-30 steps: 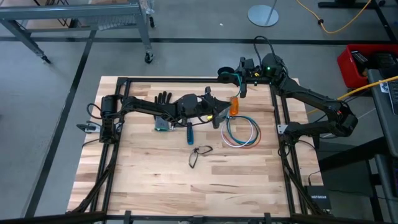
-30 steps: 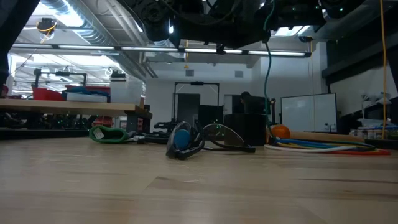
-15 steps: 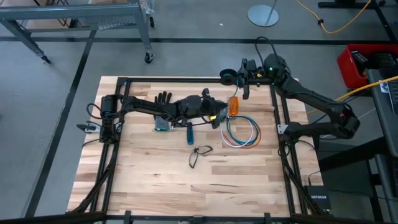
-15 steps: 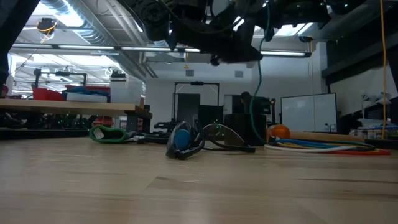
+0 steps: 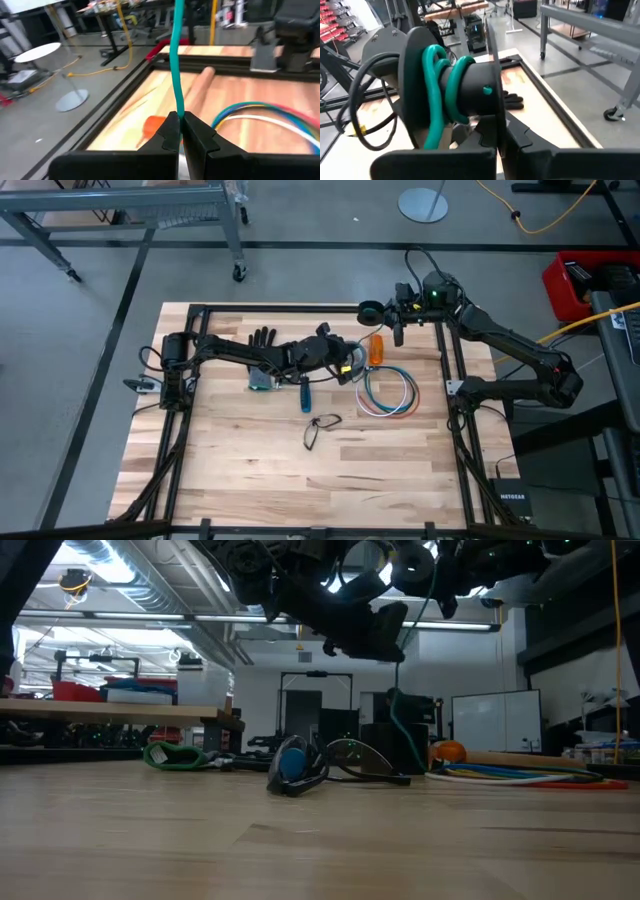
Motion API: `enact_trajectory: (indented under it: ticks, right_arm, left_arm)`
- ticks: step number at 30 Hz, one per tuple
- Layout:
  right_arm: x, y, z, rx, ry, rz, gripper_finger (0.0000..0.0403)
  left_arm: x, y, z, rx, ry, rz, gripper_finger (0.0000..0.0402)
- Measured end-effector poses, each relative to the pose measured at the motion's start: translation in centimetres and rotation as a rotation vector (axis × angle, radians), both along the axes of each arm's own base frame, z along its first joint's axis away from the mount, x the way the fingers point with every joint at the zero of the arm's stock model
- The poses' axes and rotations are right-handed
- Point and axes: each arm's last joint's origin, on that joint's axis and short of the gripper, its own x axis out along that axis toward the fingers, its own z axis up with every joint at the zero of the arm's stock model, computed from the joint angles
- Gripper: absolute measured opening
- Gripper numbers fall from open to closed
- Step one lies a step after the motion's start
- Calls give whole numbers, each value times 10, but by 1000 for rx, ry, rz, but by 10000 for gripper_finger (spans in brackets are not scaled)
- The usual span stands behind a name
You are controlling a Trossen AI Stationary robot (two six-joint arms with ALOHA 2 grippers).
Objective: Coil cords
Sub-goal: Coil the green wire onto the spool
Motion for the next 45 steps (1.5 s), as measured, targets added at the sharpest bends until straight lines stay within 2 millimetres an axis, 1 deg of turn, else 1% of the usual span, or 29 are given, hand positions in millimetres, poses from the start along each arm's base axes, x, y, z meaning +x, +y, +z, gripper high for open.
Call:
enact_trajectory:
  ticks: [6, 10, 13, 17, 21, 26, 31, 36, 41, 45]
  right_arm:
    - [-2, 2, -5, 66, 47, -6, 1]
    - [-3, 3, -10, 103, 89, -5, 1]
    - [-5, 4, -14, 135, 127, -6, 1]
    - [-7, 6, -21, 172, 195, -2, 1]
    - [-12, 8, -30, 191, 295, -58, 1]
    - [-19, 9, -39, 186, 437, -151, 1]
    - [-21, 9, -44, 151, 506, -212, 1]
    - [-15, 14, -54, 92, 566, -227, 1]
    - [-2, 22, -64, -8, 667, -279, 1]
    - [11, 27, -68, -87, 689, -293, 1]
  left_arm:
    - [-2, 6, 0, 63, 33, 78, 0]
    - [-1, 12, 5, 89, 37, 90, 0]
    - [-2, 16, 4, 93, 49, 99, 0]
    - [-8, 20, 2, 75, 126, 110, 0]
    - [-15, 23, 0, 61, 230, 114, 0]
    - [-26, 25, 10, 54, 289, 117, 0]
    - [-33, 29, 22, 46, 266, 124, 0]
    - [-32, 32, 26, 2, 209, 73, 0]
    - [-31, 33, 27, -85, 152, 78, 0]
    - [-30, 31, 27, -158, 108, 43, 0]
